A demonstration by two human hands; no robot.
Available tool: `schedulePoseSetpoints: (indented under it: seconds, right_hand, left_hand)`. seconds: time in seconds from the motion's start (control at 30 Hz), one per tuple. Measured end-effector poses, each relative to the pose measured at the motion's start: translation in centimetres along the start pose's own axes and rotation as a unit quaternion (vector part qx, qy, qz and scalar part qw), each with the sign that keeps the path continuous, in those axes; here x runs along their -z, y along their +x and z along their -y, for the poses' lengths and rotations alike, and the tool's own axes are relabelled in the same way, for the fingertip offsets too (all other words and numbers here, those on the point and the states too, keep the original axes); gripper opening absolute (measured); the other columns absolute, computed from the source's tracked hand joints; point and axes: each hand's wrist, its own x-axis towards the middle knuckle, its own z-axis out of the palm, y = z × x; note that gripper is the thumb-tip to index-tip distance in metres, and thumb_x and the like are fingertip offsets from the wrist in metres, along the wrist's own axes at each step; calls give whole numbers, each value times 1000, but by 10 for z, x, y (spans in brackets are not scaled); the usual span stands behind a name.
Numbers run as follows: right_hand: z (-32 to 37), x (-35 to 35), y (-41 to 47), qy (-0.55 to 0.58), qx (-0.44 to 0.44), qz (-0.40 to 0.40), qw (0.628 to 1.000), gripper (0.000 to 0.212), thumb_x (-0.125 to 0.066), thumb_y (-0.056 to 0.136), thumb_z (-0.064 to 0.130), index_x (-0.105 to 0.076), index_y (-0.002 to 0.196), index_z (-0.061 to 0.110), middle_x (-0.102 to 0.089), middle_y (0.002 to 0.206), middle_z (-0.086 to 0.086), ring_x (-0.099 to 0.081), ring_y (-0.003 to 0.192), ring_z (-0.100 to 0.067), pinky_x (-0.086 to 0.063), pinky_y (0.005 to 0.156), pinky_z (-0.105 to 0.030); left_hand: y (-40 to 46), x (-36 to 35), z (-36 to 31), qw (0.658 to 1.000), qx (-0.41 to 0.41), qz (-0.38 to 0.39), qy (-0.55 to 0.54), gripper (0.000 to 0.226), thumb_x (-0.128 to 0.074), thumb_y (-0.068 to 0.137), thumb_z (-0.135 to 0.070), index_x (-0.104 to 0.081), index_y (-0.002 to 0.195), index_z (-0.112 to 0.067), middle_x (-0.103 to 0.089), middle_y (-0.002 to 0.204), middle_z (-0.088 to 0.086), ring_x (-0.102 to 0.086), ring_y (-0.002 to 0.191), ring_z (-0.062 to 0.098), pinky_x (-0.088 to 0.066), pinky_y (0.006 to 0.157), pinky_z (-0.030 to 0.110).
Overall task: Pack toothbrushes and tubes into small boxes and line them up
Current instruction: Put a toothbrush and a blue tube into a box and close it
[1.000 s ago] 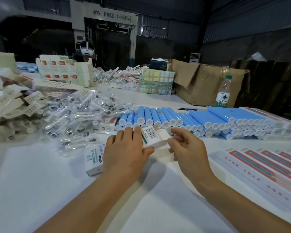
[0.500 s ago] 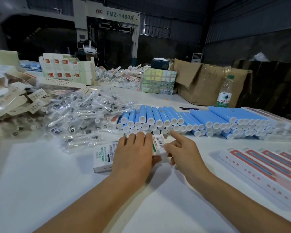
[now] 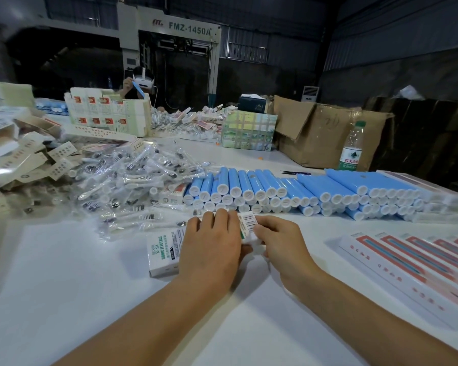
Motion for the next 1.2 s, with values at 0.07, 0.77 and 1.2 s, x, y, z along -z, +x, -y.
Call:
schedulePoseSetpoints:
  seconds: [0.07,0.77,1.2]
  right_hand:
    - [0,5,4,-85,76,-51,992,25,-59,90,11,-71,86,34,-62,101,6,-56,99,-12,-47,77,-19]
    - [-16,-5,1,-232,145,-27,961,19,-37,99,23,-52,87,18,-59,74,5,-54,68,-11,-40,59,-22]
    - [4,8,2,225,-50,54,971,25,-42,94,1,-66,99,-5,-73,90,-19,-72,78,-25,-58,61,-33]
  left_hand:
    - [2,-2,3,1000,16,-24,3,65,-34,92,-60,-28,139,-16,-43,128,3,-42,115,23,-30,92,35]
    - [-6,6,-7,996,-3,-72,52,55,-84,59,-35,-70,103,-7,-65,83,5,-62,73,23,-49,66,33]
    - [-2,8,3,994,-2,-111,-24,65,-84,57,-47,-68,102,-2,-66,85,11,-64,72,27,-52,63,37]
